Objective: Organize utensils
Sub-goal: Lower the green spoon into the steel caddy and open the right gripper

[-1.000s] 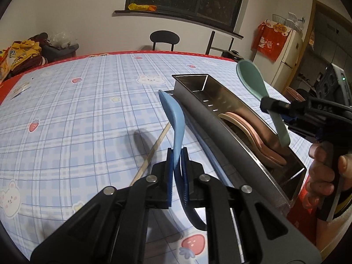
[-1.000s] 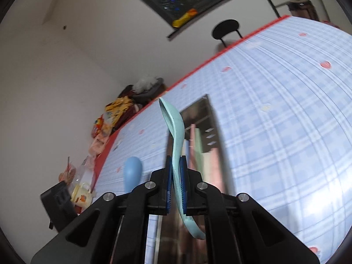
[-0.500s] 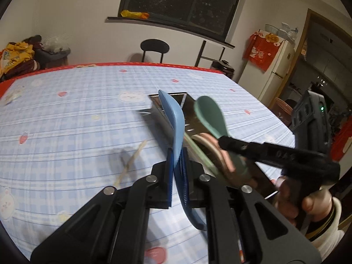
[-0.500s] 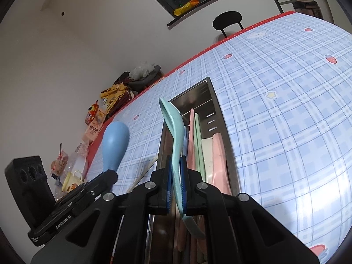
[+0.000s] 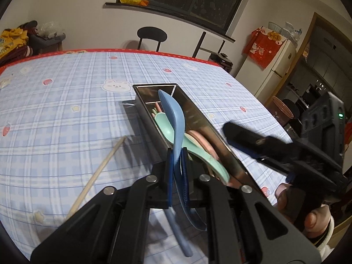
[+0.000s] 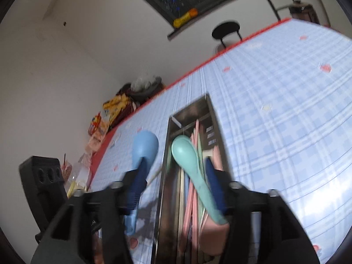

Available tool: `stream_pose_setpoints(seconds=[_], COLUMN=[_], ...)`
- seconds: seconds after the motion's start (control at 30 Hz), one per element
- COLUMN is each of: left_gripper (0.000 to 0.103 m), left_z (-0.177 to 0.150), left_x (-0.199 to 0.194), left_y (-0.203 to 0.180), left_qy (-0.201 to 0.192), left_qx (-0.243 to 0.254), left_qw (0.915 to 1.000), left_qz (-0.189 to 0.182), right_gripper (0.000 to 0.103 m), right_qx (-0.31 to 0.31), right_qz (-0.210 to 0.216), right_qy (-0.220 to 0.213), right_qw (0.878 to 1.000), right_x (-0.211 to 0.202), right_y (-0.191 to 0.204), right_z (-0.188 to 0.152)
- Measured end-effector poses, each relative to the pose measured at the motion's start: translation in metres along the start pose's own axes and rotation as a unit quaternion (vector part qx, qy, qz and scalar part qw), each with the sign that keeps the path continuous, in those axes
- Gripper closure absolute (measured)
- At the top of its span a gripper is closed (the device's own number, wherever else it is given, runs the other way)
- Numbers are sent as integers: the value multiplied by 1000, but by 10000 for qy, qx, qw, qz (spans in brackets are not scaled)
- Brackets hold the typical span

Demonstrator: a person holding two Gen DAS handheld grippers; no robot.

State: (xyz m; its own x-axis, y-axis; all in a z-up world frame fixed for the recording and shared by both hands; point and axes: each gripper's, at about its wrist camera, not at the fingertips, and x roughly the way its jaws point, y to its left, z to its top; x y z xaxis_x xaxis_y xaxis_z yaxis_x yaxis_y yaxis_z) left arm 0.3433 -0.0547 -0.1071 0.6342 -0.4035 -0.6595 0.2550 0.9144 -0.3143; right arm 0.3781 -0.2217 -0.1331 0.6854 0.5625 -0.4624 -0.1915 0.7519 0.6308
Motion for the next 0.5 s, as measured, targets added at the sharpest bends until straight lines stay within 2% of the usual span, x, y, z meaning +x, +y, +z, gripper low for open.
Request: stream_pose_setpoints(seconds=[0.07,0.17,0.27,0.5], left_gripper=[92,92,92,92], left_z=[1,3,5,9], left_x=[4,10,17,32], left_y=[0,-5,-13,-25], left_qy=[108,256,366,440], left_qx=[-148,-326,-439,-589], left_qw=[9998,9990,9982,9969], left_qz=[-97,-179,-165,276], right_gripper=[18,6,6,6], right_qx=[-86,-33,177,636], right_qz=[-45,-128,-200,-154], right_qy=[-279,-552,-601,-595], right_qw=[9996,9984,9978,9961], right_x=[-12,-23,-27,-32], right_y=[3,2,-6,-22], right_z=[3,7,10,13])
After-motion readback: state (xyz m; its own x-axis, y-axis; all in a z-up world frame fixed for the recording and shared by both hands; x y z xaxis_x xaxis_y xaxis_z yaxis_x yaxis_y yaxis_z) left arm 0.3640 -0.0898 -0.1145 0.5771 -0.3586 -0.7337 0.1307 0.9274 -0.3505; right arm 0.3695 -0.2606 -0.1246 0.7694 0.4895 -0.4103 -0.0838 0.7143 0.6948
